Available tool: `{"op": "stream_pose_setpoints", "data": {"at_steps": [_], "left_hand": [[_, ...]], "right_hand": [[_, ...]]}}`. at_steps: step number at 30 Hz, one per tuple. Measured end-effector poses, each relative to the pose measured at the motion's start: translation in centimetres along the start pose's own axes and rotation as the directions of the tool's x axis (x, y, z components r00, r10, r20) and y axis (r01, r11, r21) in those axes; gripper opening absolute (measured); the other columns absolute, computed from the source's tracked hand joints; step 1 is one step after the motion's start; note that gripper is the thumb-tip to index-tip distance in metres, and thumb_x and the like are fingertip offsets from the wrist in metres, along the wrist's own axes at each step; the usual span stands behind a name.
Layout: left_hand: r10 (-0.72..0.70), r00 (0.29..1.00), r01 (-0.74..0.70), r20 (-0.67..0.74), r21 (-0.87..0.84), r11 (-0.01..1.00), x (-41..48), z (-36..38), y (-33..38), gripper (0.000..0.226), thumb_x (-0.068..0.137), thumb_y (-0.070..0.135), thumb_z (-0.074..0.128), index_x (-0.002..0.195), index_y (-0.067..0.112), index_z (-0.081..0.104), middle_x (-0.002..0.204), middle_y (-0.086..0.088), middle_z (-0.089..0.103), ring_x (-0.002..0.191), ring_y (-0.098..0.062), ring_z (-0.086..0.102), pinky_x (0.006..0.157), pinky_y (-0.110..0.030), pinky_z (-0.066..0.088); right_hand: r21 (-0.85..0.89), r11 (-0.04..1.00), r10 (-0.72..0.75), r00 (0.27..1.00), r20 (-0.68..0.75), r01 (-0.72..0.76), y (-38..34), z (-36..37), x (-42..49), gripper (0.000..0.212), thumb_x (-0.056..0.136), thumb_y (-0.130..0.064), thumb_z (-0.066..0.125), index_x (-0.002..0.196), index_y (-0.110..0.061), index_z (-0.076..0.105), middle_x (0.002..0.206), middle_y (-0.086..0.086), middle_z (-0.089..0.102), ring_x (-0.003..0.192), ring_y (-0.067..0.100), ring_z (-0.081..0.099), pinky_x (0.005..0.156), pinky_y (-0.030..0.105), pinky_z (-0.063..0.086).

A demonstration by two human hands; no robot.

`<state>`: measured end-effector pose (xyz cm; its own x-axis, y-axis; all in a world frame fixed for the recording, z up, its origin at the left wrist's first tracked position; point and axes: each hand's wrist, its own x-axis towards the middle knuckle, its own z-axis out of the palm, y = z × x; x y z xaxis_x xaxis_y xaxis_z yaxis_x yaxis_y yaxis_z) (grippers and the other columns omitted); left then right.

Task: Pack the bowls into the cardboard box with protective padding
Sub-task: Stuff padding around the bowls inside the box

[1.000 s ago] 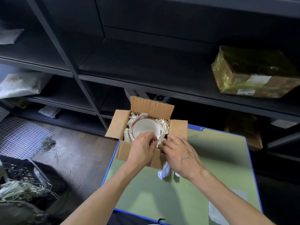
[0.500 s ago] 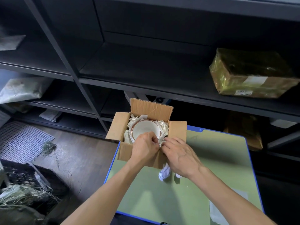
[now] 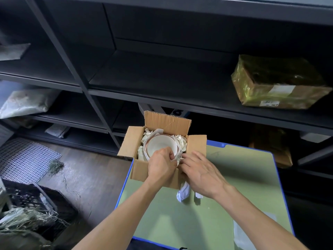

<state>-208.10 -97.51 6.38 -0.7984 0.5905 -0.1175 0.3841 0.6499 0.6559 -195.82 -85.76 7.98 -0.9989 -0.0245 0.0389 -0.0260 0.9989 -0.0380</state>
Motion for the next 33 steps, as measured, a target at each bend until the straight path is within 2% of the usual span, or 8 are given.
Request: {"op": "stream_pose_setpoints", "data": {"at_steps": [6,10,15,20,23,28,31,33], "left_hand": [[0.260,0.963,-0.261,-0.068,-0.004,0.965,-1.4,-0.9,-1.9,0.015,0.093,0.029,0.067,0.088,0.016,0.067,0.085,0.003,0.061,0.081,-0.016,0.054,0.070,-0.031,0.048],[0.395,0.912,-0.389,-0.110,0.075,0.918,-2.8,-1.3,-2.0,0.011,0.095,0.024,0.063,0.095,0.018,0.072,0.087,0.006,0.063,0.081,-0.017,0.054,0.072,-0.033,0.048],[0.390,0.910,-0.384,-0.141,0.071,0.921,-3.8,-0.9,-2.0,0.012,0.092,0.015,0.063,0.101,0.017,0.071,0.091,0.007,0.062,0.083,-0.017,0.050,0.074,-0.029,0.045],[0.394,0.907,-0.390,-0.152,0.057,0.919,-4.8,-1.3,-1.0,0.008,0.094,0.020,0.062,0.088,0.019,0.067,0.084,0.009,0.054,0.080,-0.016,0.047,0.070,-0.029,0.043],[0.387,0.917,-0.384,-0.094,0.047,0.922,-5.4,-1.0,-0.2,0.018,0.096,0.029,0.057,0.082,0.022,0.064,0.075,0.010,0.053,0.075,-0.015,0.048,0.064,-0.035,0.044],[0.456,0.889,-0.457,0.043,0.013,0.889,-7.3,1.4,0.8,0.022,0.097,0.029,0.052,0.077,0.019,0.056,0.071,0.008,0.051,0.065,-0.014,0.047,0.058,-0.042,0.044],[0.496,0.849,-0.505,0.180,0.005,0.863,-8.7,3.7,0.9,0.022,0.099,0.030,0.048,0.084,0.018,0.059,0.077,0.005,0.054,0.065,-0.017,0.051,0.059,-0.043,0.045],[0.478,0.842,-0.501,0.251,0.034,0.865,-9.0,5.1,0.4,0.021,0.100,0.030,0.044,0.097,0.019,0.061,0.090,0.001,0.057,0.073,-0.022,0.056,0.064,-0.043,0.049]], "right_hand": [[0.064,0.998,0.029,0.993,-0.114,-0.022,0.8,-0.5,-1.2,0.022,0.091,-0.019,0.053,0.104,-0.021,0.071,0.115,-0.008,0.065,0.116,0.016,0.056,0.111,0.033,0.031],[0.105,0.994,0.049,0.989,-0.139,-0.034,1.1,-0.7,-1.5,0.021,0.089,-0.015,0.062,0.108,-0.019,0.069,0.116,-0.008,0.064,0.113,0.016,0.056,0.108,0.030,0.035],[0.129,0.990,0.083,0.986,-0.147,-0.064,1.2,-0.8,-2.2,0.027,0.084,-0.013,0.067,0.111,-0.019,0.068,0.117,-0.008,0.063,0.112,0.017,0.056,0.106,0.028,0.035],[0.197,0.968,0.191,0.966,-0.173,-0.156,1.6,-0.9,-3.3,0.020,0.090,-0.013,0.065,0.107,-0.024,0.069,0.109,-0.012,0.062,0.102,0.015,0.055,0.092,0.024,0.039],[0.205,0.951,0.272,0.944,-0.187,-0.233,2.2,-1.2,-4.2,0.011,0.094,-0.016,0.061,0.099,-0.024,0.068,0.100,-0.011,0.061,0.093,0.018,0.054,0.080,0.031,0.048],[0.258,0.873,0.452,0.885,-0.113,-0.414,2.8,-0.8,-6.7,0.011,0.098,-0.024,0.052,0.093,-0.026,0.062,0.093,-0.012,0.058,0.089,0.017,0.055,0.071,0.032,0.048],[0.293,0.815,0.526,0.850,-0.011,-0.500,2.7,0.5,-8.6,0.013,0.098,-0.027,0.049,0.100,-0.027,0.062,0.098,-0.013,0.060,0.095,0.017,0.058,0.072,0.036,0.051],[0.289,0.787,0.549,0.832,0.075,-0.545,2.4,1.6,-9.5,0.019,0.099,-0.029,0.048,0.111,-0.029,0.063,0.107,-0.012,0.061,0.104,0.016,0.059,0.077,0.036,0.051]]}}
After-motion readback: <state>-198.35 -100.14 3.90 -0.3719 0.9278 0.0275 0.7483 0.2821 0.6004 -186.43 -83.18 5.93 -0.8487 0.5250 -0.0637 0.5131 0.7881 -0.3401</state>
